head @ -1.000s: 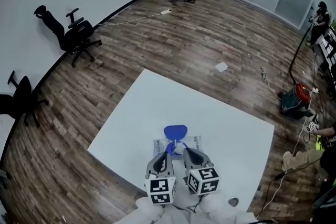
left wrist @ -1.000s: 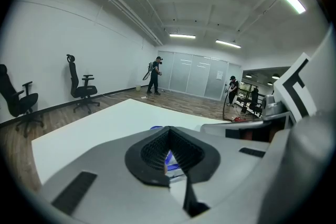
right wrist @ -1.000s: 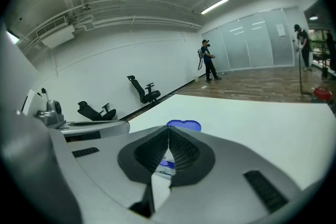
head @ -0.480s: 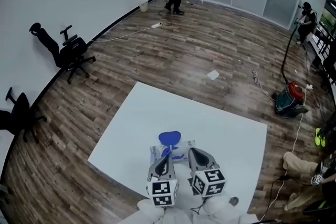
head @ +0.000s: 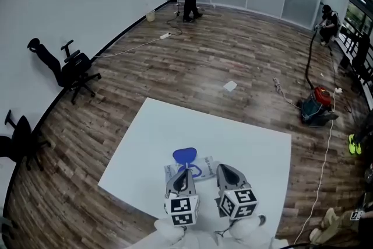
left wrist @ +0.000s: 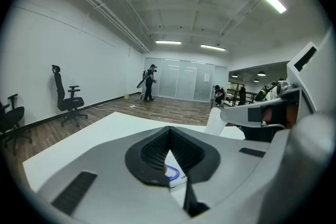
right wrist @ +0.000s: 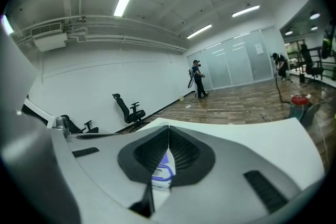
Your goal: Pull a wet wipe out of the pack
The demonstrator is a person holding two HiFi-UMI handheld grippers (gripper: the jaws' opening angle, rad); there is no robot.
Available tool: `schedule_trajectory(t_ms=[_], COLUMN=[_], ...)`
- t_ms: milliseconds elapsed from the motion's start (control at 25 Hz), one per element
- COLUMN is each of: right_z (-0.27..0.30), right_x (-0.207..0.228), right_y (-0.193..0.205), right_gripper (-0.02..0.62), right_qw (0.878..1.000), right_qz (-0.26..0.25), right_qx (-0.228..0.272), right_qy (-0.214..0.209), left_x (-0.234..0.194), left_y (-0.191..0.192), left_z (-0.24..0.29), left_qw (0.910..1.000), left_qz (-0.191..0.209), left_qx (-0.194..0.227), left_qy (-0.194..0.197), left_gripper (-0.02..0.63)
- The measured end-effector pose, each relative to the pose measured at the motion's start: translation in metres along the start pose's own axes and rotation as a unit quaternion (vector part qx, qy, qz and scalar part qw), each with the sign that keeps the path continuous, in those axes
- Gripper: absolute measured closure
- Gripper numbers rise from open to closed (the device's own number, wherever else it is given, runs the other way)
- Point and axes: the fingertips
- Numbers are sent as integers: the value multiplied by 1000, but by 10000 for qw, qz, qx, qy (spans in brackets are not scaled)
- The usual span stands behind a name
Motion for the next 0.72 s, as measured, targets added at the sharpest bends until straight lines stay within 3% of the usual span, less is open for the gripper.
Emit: schedule_trajectory(t_ms=[720], right_z=[-3], right_x=[2], right_y=[3], right_gripper=[582], right_qw=[10000], right_qz=[-4], right_qx=[-22], right_qy=[39], left_x=[10], left_y=[-5], left_z=[2], left_qw=[9999], left_qz=[40], left_qx=[85], left_qy=[60], left_gripper=[610])
Point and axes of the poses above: the fingertips, and each gripper's own axes: z forward along the fingers, x to its right, y out of its underside, and after that the axes turned 1 degree about x, right-handed
